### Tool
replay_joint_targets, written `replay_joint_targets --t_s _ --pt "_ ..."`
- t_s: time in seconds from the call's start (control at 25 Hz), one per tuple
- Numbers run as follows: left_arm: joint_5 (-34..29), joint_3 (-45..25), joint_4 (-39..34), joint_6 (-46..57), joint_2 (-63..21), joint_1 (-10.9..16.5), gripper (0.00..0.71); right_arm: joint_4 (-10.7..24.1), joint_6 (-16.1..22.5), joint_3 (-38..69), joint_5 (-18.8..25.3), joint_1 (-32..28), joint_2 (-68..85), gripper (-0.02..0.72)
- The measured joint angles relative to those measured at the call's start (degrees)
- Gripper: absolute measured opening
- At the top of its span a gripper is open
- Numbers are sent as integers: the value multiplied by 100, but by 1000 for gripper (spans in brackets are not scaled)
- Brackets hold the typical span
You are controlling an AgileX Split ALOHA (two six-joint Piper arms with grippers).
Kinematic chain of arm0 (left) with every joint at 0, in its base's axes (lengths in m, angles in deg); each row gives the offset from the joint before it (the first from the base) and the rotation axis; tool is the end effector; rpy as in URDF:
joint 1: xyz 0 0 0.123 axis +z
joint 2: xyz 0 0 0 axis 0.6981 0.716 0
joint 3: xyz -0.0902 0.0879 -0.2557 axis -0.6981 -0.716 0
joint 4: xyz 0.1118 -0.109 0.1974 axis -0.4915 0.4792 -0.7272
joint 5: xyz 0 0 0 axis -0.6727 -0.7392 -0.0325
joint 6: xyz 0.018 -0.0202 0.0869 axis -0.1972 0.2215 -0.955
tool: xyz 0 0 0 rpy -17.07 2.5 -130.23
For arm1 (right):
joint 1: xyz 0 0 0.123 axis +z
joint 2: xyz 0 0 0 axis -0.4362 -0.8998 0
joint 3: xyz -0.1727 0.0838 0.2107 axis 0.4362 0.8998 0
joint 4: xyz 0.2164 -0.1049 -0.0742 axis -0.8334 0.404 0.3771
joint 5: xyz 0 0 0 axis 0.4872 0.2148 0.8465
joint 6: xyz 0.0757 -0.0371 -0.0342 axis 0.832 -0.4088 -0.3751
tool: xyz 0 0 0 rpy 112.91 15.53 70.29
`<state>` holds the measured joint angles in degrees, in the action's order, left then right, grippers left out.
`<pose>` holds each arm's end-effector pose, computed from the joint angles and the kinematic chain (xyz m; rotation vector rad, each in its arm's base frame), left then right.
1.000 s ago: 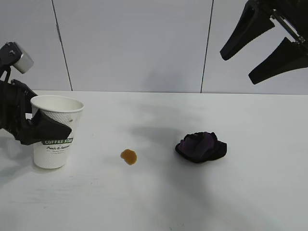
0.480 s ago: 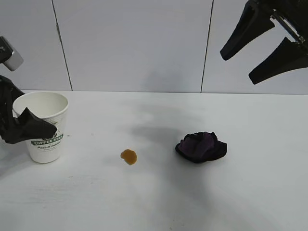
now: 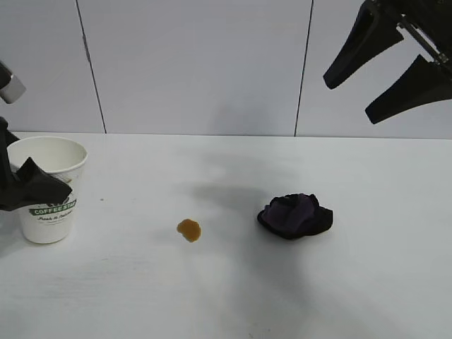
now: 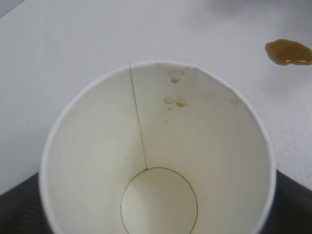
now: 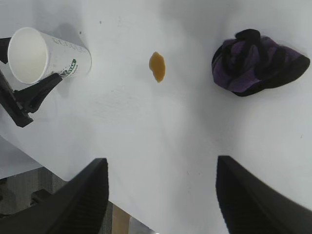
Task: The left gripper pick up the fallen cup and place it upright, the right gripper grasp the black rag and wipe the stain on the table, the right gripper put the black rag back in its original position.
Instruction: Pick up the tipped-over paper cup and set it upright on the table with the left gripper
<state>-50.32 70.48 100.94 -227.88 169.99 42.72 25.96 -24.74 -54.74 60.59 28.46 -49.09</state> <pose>0.3017 -0.0452 0.1471 1.0190 2.1079 -0.1715 0.3035 0.0648 0.2851 -0.0865 2.7103 0.8591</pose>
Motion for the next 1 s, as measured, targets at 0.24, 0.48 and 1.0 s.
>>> replay_joint_targets --t_s 0.24,0.48,1.0 --pt "45 0 0 0 0 0 615 0 0 0 0 0 0 442" --pt "151 0 0 17 0 0 648 0 0 0 0 0 0 442" --pt "596 0 13 554 0 0 687 0 0 0 0 0 0 442"
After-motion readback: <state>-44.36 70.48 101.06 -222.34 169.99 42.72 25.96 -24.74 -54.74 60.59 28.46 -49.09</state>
